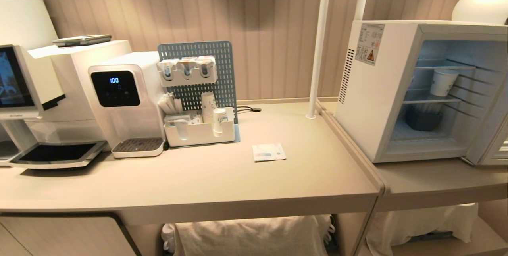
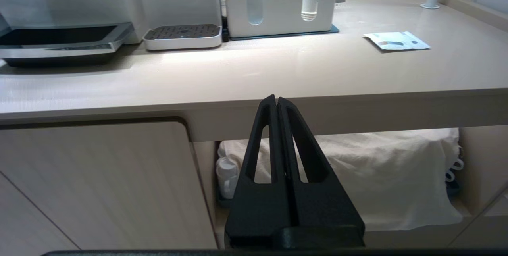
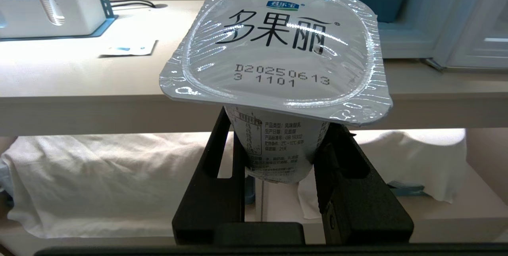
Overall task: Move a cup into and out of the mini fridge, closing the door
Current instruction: Place the yoghurt on the table
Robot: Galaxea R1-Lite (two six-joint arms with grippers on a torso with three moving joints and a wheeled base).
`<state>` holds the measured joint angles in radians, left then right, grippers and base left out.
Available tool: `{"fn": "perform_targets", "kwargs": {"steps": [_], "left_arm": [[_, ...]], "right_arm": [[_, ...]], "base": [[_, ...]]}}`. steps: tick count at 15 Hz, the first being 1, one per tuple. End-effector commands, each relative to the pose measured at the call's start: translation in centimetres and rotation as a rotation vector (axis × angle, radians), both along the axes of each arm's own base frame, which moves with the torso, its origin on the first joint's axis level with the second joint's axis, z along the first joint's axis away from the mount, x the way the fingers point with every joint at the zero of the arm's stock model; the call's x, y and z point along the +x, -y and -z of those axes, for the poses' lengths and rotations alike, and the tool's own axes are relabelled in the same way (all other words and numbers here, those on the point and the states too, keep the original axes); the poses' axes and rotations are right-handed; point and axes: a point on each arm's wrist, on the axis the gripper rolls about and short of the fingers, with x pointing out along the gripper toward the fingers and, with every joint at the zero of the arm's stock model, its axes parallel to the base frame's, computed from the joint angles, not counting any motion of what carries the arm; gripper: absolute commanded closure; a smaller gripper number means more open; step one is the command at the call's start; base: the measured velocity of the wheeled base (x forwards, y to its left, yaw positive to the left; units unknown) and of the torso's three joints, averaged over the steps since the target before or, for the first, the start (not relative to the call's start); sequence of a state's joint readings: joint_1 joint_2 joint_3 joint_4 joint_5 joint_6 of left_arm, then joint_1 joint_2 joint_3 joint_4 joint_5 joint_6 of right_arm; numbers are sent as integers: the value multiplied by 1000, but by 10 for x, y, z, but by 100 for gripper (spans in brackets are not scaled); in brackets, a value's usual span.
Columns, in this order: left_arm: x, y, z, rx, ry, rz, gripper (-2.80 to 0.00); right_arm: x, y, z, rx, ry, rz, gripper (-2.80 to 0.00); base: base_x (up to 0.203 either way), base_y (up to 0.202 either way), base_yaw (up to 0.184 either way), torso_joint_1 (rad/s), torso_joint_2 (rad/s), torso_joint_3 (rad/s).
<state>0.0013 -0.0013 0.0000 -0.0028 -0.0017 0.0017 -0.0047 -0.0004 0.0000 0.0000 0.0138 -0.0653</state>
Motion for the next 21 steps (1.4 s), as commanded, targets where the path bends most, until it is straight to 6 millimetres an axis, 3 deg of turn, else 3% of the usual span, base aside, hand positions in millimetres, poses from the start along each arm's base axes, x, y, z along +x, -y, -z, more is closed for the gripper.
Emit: {"fn": "perform_targets", "kwargs": {"steps": [1, 7, 8, 10, 11, 13, 15, 19, 21], "left_arm": [[0, 0, 0, 0, -1, 0, 0], [0, 0, 0, 0, -1, 0, 0], [0, 0, 0, 0, -1, 0, 0], [0, 0, 0, 0, -1, 0, 0], [0, 0, 0, 0, -1, 0, 0], [0, 0, 0, -2, -1, 0, 0], [0, 0, 0, 0, -1, 0, 0], [0, 0, 0, 0, -1, 0, 0], [0, 0, 0, 0, -1, 0, 0]], "right_arm": [[0, 0, 1, -1, -5, -1, 0], [-1, 0, -7, 48, 32, 4, 0], [-7, 0, -23, 60, 81, 3, 0], [-25, 0, -73, 72, 167, -9, 0], [-27, -1, -93, 73, 138, -22, 0], [-6, -1, -113, 83, -6, -53, 0], [9, -2, -119, 86, -53, -78, 0], [11, -2, -114, 83, -78, -107, 0], [21, -3, -106, 76, -185, -125, 0]], "base": [[0, 195, 2, -1, 5, 6], [0, 122, 2, 3, 5, 0], [0, 0, 0, 0, 0, 0], [0, 0, 0, 0, 0, 0], [0, 0, 0, 0, 0, 0], [0, 0, 0, 0, 0, 0], [0, 0, 0, 0, 0, 0], [0, 0, 0, 0, 0, 0], [0, 0, 0, 0, 0, 0]]}}
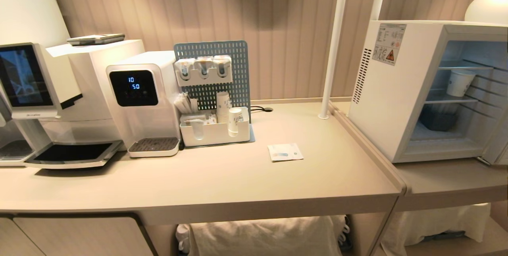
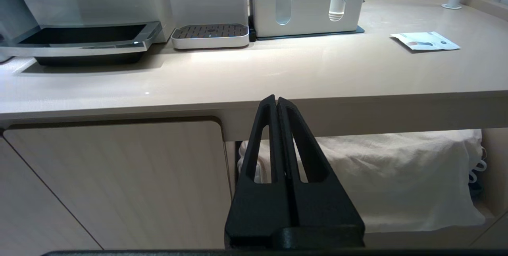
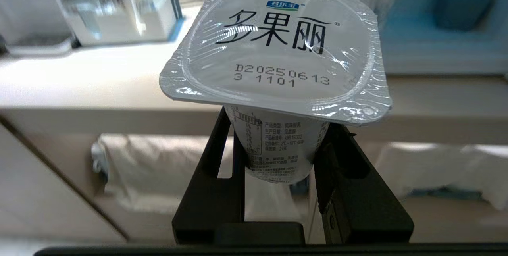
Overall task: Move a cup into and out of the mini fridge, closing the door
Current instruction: Place the yoghurt on the table
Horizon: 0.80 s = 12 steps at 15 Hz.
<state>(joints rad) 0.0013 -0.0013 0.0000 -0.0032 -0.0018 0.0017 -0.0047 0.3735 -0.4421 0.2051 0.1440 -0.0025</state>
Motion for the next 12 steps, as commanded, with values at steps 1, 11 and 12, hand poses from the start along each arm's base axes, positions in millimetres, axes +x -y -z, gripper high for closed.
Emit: {"fn": "perform_targets", "kwargs": {"steps": [1, 11, 12], "left_arm": [[0, 0, 0, 0, -1, 0, 0], [0, 0, 0, -1, -1, 0, 0], [0, 0, 0, -2, -1, 0, 0]], "right_arm": [[16, 0, 6, -12, -117, -12, 0], [193, -4, 42, -26, -437, -54, 0], [214, -8, 55, -27, -450, -67, 0]], "base": [[0, 0, 0, 0, 0, 0], [0, 0, 0, 0, 0, 0], [0, 0, 0, 0, 0, 0]]}}
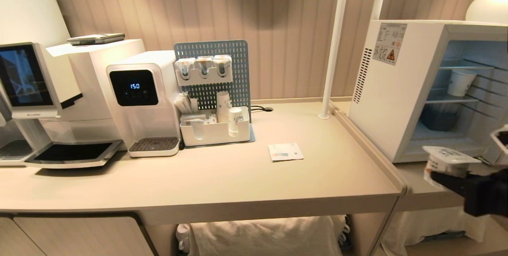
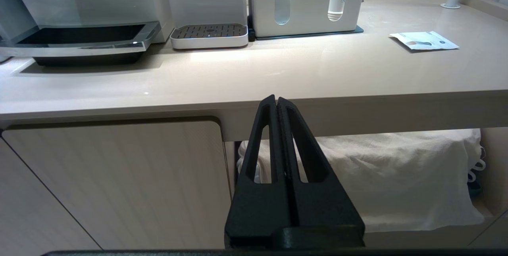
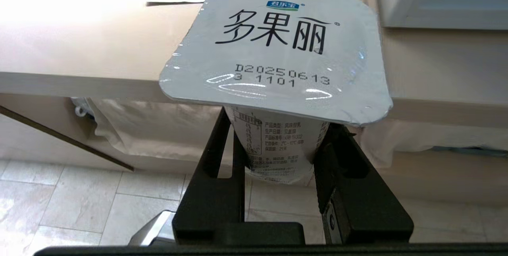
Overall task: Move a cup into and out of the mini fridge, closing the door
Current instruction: Place the yoghurt on the table
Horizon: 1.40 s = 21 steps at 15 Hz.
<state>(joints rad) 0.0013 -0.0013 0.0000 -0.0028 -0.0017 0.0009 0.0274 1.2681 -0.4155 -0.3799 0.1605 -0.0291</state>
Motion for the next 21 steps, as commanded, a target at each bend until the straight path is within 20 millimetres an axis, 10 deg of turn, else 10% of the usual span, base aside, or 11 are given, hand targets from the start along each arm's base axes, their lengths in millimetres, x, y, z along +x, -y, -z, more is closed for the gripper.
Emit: {"fn": "perform_targets", "kwargs": {"steps": [1, 10, 21], "left_arm": [[0, 0, 0, 1, -1, 0, 0], [0, 0, 0, -1, -1, 0, 0], [0, 0, 0, -1, -1, 0, 0]], "right_arm": [[52, -8, 45, -1, -115, -24, 0], [198, -83, 133, -4, 171, 119, 0], [239, -92, 182, -71, 108, 213, 0]], "base": [[0, 0, 0, 0, 0, 0], [0, 0, 0, 0, 0, 0], [0, 0, 0, 0, 0, 0]]}}
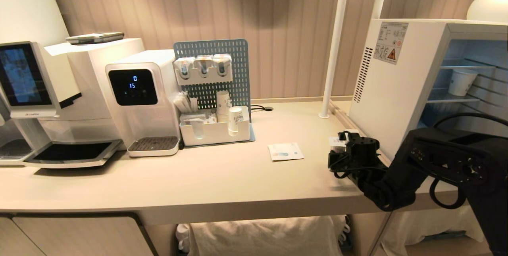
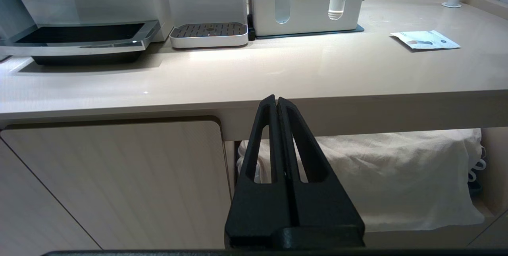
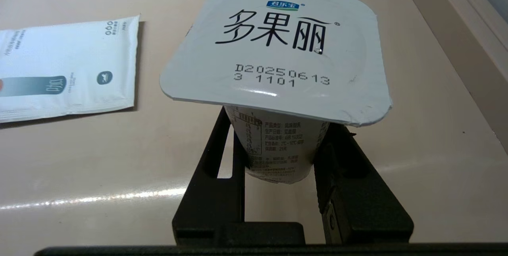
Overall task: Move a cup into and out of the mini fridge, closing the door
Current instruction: Place the yoghurt on the table
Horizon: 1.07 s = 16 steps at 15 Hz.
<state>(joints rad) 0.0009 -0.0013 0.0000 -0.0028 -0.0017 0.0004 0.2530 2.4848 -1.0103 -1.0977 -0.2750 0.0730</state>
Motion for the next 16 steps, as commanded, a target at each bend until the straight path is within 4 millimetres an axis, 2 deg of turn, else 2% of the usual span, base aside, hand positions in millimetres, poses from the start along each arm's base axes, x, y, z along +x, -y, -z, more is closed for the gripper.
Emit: {"fn": "perform_targets", "kwargs": {"steps": [1, 3, 11, 16], "left_arm": [[0, 0, 0, 0, -1, -1, 0], [0, 0, 0, 0, -1, -1, 0], [0, 0, 0, 0, -1, -1, 0], [0, 0, 0, 0, -1, -1, 0]], "right_arm": [[2, -1, 5, -11, -5, 20, 0], [5, 0, 10, -39, -8, 78, 0], [-2, -16, 29, -94, -48, 84, 0], [-1, -16, 28, -90, -42, 85, 0]], "base": [[0, 0, 0, 0, 0, 0], [0, 0, 0, 0, 0, 0], [0, 0, 0, 0, 0, 0], [0, 0, 0, 0, 0, 0]]}}
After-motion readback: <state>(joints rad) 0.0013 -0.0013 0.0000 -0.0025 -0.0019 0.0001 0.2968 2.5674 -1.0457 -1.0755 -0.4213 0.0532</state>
